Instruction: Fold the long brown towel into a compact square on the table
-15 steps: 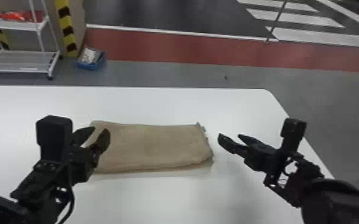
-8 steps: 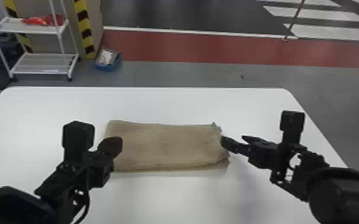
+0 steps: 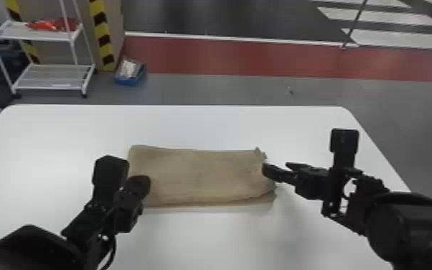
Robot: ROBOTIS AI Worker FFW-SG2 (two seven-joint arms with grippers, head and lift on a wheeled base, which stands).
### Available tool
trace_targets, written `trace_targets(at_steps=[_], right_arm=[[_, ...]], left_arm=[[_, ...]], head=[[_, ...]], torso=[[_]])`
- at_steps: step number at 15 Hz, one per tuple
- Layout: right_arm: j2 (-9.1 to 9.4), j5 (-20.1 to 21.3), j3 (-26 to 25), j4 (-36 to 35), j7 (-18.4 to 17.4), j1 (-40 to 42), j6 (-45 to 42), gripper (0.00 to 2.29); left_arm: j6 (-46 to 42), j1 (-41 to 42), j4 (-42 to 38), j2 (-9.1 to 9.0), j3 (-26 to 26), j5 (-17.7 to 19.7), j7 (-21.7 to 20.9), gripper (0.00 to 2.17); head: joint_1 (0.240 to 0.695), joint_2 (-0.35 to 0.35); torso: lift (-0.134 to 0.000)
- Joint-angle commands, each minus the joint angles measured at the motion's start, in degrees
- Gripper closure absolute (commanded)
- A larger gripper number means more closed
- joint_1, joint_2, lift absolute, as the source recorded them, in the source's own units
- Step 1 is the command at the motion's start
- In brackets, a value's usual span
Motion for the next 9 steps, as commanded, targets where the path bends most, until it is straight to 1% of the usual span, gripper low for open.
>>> trace_targets(at_steps=[1, 5, 6, 9], right_arm=[[0.01, 1.26, 1.15, 1.43, -0.13, -1.69, 2.31, 0.28], [0.10, 3.29, 3.08, 3.10, -0.74, -2.84, 3.54, 0.29], [0.19, 3.55, 3.35, 3.19, -0.74, -2.93, 4.06, 0.35], [0.19, 4.08, 4.14, 3.27, -0.83, -3.80, 7.23, 0.37]], left_arm=[[0.00, 0.14, 0.48, 0.00, -0.03, -0.06, 0.00, 1.45], [0.00, 0.23, 0.48, 0.00, -0.11, -0.15, -0.09, 1.45], [0.00, 0.23, 0.48, 0.00, -0.20, -0.15, -0.18, 1.45], [0.00, 0.23, 0.48, 0.00, -0.11, -0.15, -0.27, 1.45]], head=[[0.695, -0.115], [0.695, -0.104], [0.695, -0.104], [0.695, -0.102]], torso=[[-0.128], [-0.128], [-0.128], [-0.128]])
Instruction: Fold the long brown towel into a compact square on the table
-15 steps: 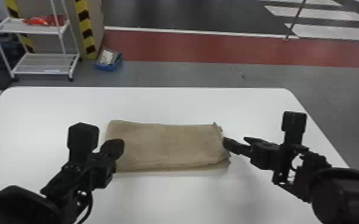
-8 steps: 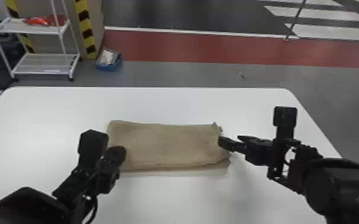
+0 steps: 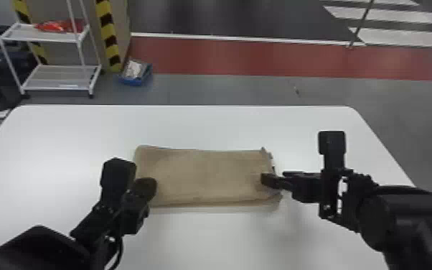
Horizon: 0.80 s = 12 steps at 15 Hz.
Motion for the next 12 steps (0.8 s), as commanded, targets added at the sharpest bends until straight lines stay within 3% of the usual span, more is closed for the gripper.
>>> trace_targets(at_steps=[1, 6, 10, 12], right_arm=[[0.01, 0.45, 0.71, 0.18, -0.07, -0.81, 2.44, 0.37], [0.01, 0.98, 2.29, 1.15, -0.07, -2.13, 3.50, 0.55], [0.01, 0.28, 1.76, 1.15, 0.28, -2.30, 4.55, 1.15], [-0.08, -0.78, 1.41, 1.06, 0.89, -1.95, 4.90, 1.23]], left_arm=[[0.18, 0.00, 0.00, 0.00, 0.03, 0.09, 0.08, 1.45], [0.53, 0.09, -0.18, 0.09, 0.03, 0.18, 0.08, 1.45], [1.41, 0.18, -0.26, 0.18, 0.12, 0.27, 0.08, 1.45], [1.58, 0.26, -0.35, 0.18, 0.12, 0.27, 0.08, 1.45]], head=[[0.695, -0.101], [0.695, -0.090], [0.695, -0.084], [0.695, -0.082]], torso=[[-0.128], [-0.128], [-0.128], [-0.128]])
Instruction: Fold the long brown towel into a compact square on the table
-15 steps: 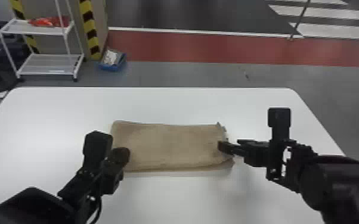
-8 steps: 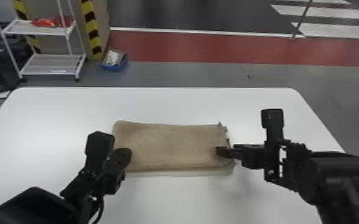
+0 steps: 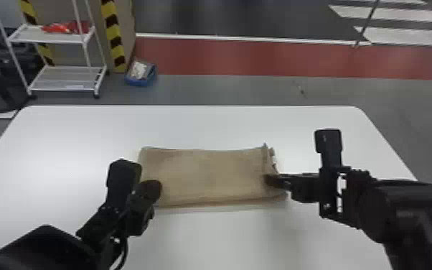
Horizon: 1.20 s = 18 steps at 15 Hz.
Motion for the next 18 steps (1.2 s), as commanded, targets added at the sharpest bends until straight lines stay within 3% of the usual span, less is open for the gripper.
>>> trace_targets(at_steps=[1, 6, 9, 12, 18], right_arm=[[-0.07, -0.77, -0.37, -0.34, 0.32, 0.85, 0.36, 1.24], [-0.16, -5.16, -0.98, -7.99, 0.50, 2.69, 0.36, 1.23], [-0.60, -5.78, -2.65, -9.40, 0.50, 3.75, 0.36, 1.24], [-1.57, -7.89, -5.29, -10.89, 0.50, 5.68, 0.36, 1.23], [-2.01, -10.00, -7.13, -12.65, 0.50, 6.38, 0.36, 1.23]], left_arm=[[0.32, 0.37, -0.25, 0.03, 0.00, 0.00, 0.01, 1.45], [1.20, 1.16, -1.48, -0.06, 0.18, 0.53, -0.17, 1.45], [-3.54, 3.01, -3.68, -0.06, 1.41, 0.62, 0.01, 1.45], [-4.25, 3.53, -5.17, 0.03, 4.05, 2.99, -0.87, 1.45], [-4.07, 2.57, 0.45, -0.14, 3.34, 2.99, -3.95, 1.45]], head=[[0.695, -0.080], [0.695, -0.068], [0.695, -0.059], [0.695, -0.071], [0.695, -0.088]], torso=[[-0.128], [-0.128], [-0.128], [-0.128], [-0.128]])
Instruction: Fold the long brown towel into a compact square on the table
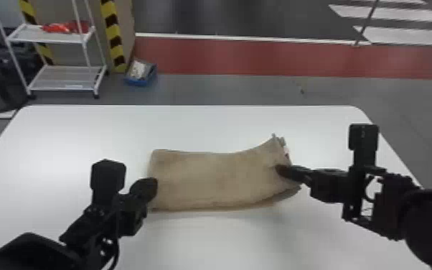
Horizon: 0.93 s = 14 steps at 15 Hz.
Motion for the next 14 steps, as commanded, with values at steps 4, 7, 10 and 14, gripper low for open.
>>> trace_targets(at_steps=[4, 7, 10, 14], right_arm=[[0.72, -1.57, 0.87, -0.12, -0.53, -2.87, 0.35, 1.23], [1.42, -3.32, 3.41, -2.76, -2.72, -5.07, 3.17, 1.23], [2.21, -3.85, 8.34, -2.41, -5.19, -9.02, 8.44, 1.23], [5.99, -0.95, 14.66, -0.47, -5.89, -11.39, 8.44, 1.23]], left_arm=[[0.24, -0.72, 3.17, -0.23, -1.13, -0.28, -0.30, 1.45], [0.24, -2.21, 5.19, -0.94, -2.19, -0.28, -0.30, 1.45], [0.07, -4.06, 6.95, -1.64, -3.77, -0.37, -0.57, 1.45], [0.07, -5.02, 7.74, -2.34, -4.30, -0.19, -1.71, 1.45]], head=[[0.695, -0.090], [0.695, -0.072], [0.695, -0.051], [0.695, -0.007]], torso=[[-0.128], [-0.128], [-0.128], [-0.128]])
